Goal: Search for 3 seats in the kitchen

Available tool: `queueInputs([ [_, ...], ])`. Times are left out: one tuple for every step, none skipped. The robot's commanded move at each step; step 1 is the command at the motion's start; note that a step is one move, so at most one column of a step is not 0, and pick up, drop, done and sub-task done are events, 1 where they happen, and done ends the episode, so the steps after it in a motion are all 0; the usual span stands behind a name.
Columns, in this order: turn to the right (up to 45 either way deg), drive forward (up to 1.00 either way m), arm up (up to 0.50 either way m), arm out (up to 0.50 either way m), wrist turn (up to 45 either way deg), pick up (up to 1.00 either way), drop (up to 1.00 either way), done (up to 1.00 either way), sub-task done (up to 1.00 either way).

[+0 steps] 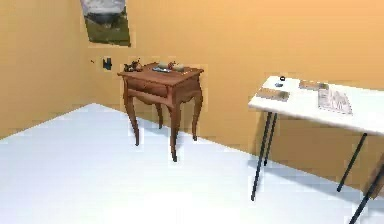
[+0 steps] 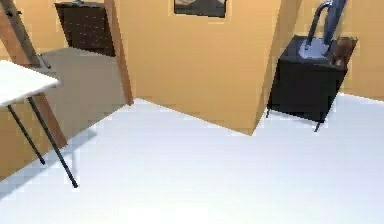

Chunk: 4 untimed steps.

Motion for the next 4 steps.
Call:
queueInputs([
  [-45.0,0.00,0.00,0.00,0.0,0.00,0.00,0.00,0.00],
  [-12.0,0.00,0.00,0.00,0.0,0.00,0.00,0.00,0.00],
  [0.0,1.00,0.00,0.00,0.0,0.00,0.00,0.00,0.00],
  [-3.0,0.00,0.00,0.00,0.0,0.00,0.00,0.00,0.00],
])
